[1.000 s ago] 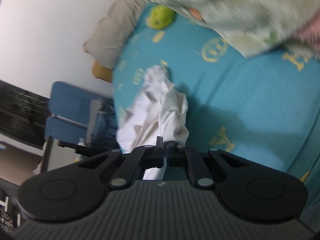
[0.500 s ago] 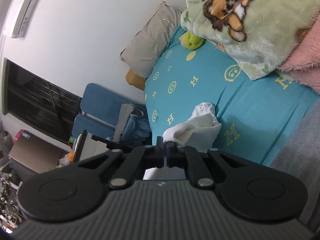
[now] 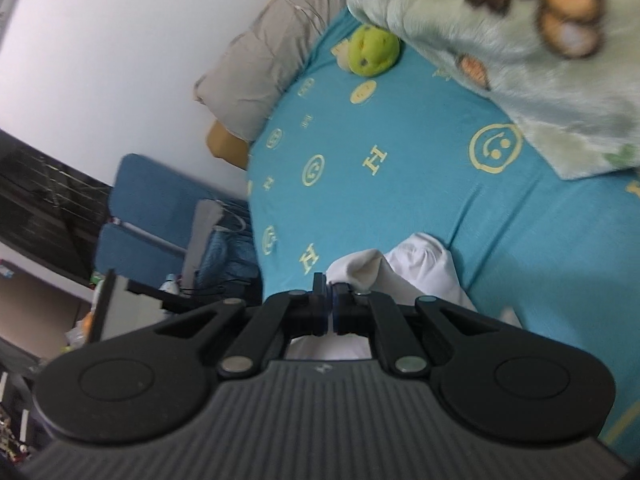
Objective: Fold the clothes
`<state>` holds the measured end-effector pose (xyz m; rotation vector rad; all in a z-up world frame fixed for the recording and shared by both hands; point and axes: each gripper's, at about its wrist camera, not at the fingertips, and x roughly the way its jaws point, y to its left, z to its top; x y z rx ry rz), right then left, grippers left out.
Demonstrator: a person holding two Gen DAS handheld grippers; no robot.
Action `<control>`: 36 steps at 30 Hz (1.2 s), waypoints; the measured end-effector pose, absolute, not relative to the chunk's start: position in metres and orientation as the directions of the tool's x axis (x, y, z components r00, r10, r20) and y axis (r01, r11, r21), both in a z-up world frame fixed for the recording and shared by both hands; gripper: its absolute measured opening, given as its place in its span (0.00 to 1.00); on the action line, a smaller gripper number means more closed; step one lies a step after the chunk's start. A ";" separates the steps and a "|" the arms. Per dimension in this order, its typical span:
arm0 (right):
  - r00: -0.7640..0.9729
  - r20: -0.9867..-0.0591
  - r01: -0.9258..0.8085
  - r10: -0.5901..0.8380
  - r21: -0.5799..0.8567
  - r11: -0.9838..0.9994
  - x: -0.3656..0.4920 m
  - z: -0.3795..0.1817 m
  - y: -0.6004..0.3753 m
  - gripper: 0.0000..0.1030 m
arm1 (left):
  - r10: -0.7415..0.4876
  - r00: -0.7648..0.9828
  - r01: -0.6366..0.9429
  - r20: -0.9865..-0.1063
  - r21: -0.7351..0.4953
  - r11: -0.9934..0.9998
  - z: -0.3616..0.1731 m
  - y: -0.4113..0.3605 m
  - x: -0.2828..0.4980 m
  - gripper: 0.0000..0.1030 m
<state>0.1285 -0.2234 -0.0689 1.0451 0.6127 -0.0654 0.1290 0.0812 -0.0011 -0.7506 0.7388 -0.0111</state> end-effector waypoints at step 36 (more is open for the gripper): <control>0.839 -0.493 0.136 0.231 0.601 0.788 0.199 -0.115 -0.188 0.96 | -0.137 0.792 0.065 -0.594 -0.142 0.988 -0.071 0.031 0.197 0.79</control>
